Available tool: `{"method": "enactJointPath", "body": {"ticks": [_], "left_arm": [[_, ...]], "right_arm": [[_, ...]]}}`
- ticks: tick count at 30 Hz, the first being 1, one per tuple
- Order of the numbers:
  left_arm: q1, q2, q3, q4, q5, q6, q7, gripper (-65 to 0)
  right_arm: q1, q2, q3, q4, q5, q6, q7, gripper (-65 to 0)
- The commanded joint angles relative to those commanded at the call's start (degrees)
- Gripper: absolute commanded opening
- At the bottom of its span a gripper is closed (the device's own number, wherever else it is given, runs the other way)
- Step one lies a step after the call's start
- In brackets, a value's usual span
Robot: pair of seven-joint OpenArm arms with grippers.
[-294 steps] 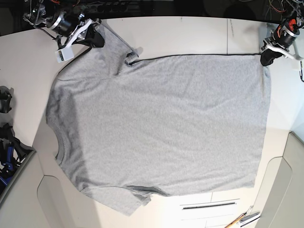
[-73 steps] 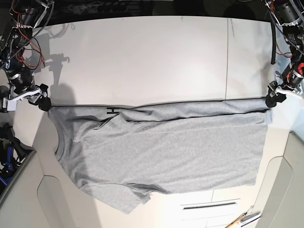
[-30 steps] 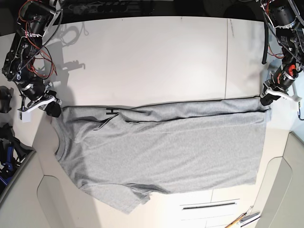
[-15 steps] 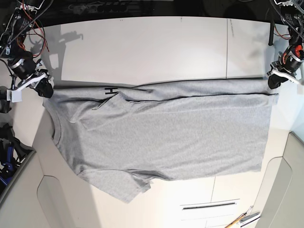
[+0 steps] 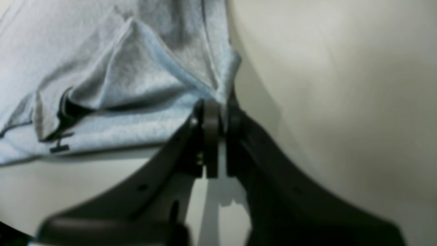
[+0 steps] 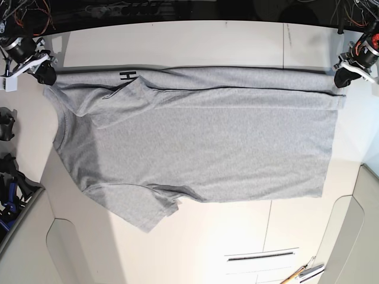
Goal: Fold the T-shirt properly
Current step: 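Hold the folded edge with both grippers and drag the shirt toward the robot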
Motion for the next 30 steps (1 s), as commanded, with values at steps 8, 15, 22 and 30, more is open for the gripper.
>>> {"method": "enactJointPath", "body": {"ticks": [8, 15, 22, 30], "left_arm": [[5.49, 0.00, -0.31, 4.15, -5.09, 0.00, 2.58, -65.0], [8.98, 0.15, -0.31, 7.58, -5.07, 0.00, 3.50, -65.0], [8.98, 0.31, -0.31, 7.58, -5.92, 0.00, 5.51, -65.0], [11.10, 1.09, -0.31, 7.58, -6.01, 0.00, 6.38, -65.0]], "right_arm": [[-3.96, -0.02, 6.03, 0.00, 5.70, 0.46, -3.15, -65.0], [-6.12, -0.02, 7.26, 0.00, 6.25, 0.42, -3.80, -65.0], [-7.23, -0.02, 7.28, 0.00, 6.25, 0.42, -3.76, -65.0], [-7.23, -0.02, 7.26, -0.02, 5.16, 0.37, -3.82, -65.0]]}}
